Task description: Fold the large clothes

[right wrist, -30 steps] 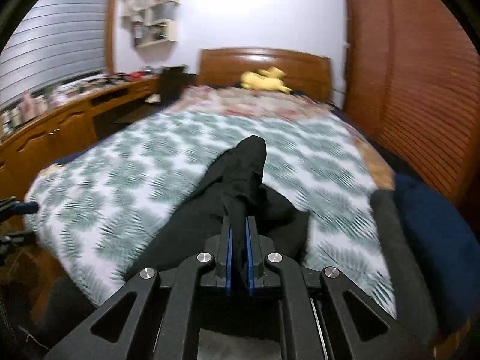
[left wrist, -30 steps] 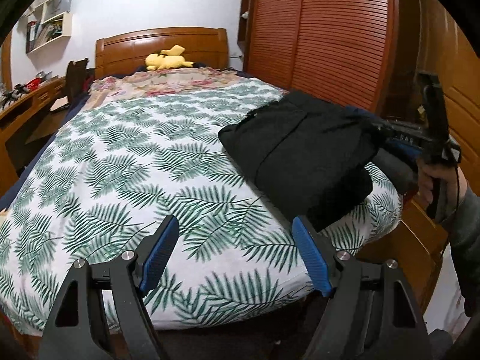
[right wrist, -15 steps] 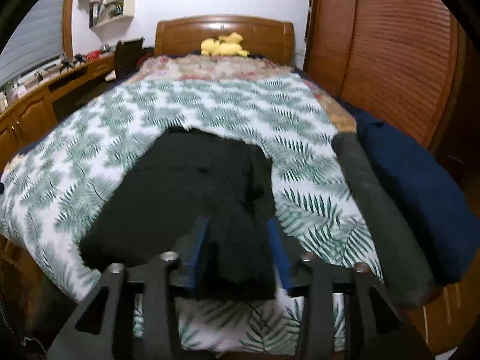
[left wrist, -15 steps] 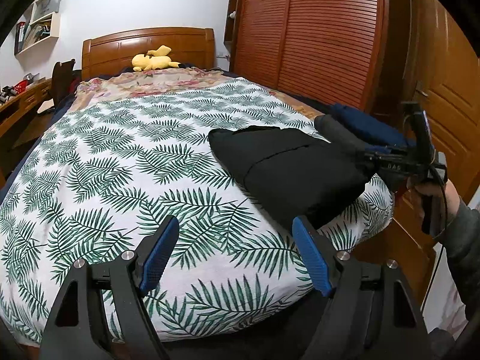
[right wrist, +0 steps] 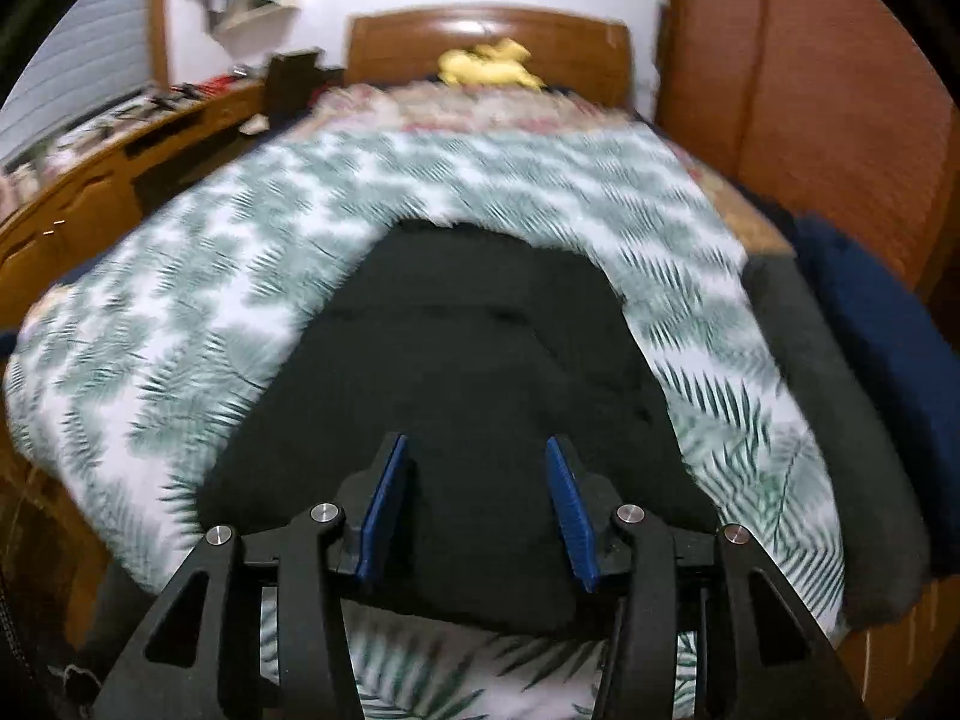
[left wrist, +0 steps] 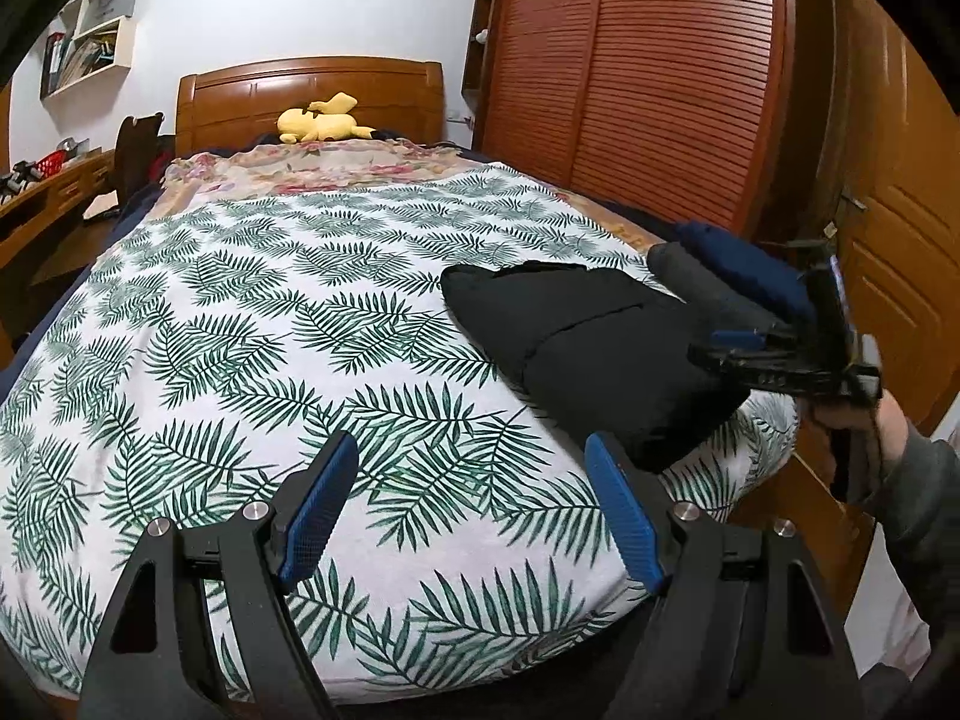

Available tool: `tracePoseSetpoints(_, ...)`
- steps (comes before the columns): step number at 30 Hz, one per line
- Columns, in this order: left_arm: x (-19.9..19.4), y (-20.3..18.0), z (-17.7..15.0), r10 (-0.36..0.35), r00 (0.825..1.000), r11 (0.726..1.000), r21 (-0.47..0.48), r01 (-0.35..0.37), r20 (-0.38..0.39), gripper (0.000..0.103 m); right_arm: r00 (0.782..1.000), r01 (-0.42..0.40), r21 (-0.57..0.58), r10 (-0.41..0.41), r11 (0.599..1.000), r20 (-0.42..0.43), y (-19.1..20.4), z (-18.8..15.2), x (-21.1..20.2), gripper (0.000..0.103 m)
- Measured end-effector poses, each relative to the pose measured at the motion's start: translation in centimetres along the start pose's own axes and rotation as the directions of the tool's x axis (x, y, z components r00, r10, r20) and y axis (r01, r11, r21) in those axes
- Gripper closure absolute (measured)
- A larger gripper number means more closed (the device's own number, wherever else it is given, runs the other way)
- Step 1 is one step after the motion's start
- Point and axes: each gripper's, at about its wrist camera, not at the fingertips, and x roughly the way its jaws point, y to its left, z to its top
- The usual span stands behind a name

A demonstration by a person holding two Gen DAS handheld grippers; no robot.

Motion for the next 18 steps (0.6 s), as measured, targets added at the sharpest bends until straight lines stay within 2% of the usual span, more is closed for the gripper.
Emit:
tracePoseSetpoints(3,1.5,0.2,0.4,-0.010,1.000,1.000,0.005,0.010,-0.016,0.024,0.997,-0.057,0.100,0.062,0.993,-0.047,-2.1,-1.0,2.1,0.054)
tracePoseSetpoints(5,3.2,0.3,0.9,-0.020,0.999,1.000,0.005,0.020,-0.036,0.024,0.997,-0.070,0.102,0.074,0.992,-0.034,-2.6,-1.2,2.4,0.054)
tracePoseSetpoints(12,9.8,-0.8,3.6,-0.066,0.994,0.996,0.056,0.071,-0.082,0.024,0.999,-0.045,0.101,0.046,0.994,-0.007,-2.6,-1.1,0.9,0.054)
tracePoseSetpoints(18,15.2,-2.5,6.7,-0.113,0.989,0.987,0.102,0.122,-0.097,0.024,0.999,-0.010,0.115,0.007,0.993,0.033,-4.4,-1.8,-2.2,0.051)
